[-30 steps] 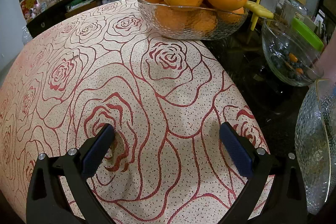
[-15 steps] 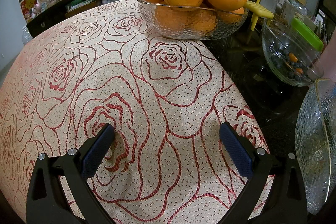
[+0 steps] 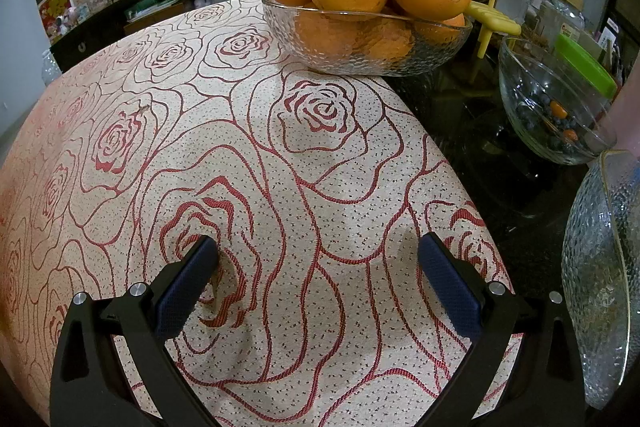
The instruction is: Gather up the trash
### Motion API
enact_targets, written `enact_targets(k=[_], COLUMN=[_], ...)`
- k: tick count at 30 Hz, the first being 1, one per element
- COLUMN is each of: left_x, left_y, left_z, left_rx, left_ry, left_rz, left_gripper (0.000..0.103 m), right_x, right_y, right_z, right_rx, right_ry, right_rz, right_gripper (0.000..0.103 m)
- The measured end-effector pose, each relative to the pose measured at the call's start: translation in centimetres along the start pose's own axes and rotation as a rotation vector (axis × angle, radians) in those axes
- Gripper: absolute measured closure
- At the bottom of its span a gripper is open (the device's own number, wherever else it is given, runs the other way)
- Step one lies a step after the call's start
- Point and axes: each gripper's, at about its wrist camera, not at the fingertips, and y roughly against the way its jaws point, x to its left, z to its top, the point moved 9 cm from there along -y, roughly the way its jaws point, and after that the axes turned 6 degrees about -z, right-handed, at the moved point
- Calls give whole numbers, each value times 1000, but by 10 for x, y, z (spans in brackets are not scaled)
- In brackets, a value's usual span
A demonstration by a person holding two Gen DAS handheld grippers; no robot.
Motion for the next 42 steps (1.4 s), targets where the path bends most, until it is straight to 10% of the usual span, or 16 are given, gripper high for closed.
enact_targets(k=[24,36,42], left_x=[-27,27,37], left_y=[-19,37,33], left_z=[-13,18,15], left_rx=[73,-185,-156], left_ry=[-25,29,39], left_rz=[-34,131,145], left_gripper=[8,8,8], right_x=[0,0,0], right_y=[0,0,0], right_z=[0,0,0], right_rx=[0,1,1], right_ry=[0,-1,-1], right_rz=[0,-2,-2], right_gripper=[6,6,6])
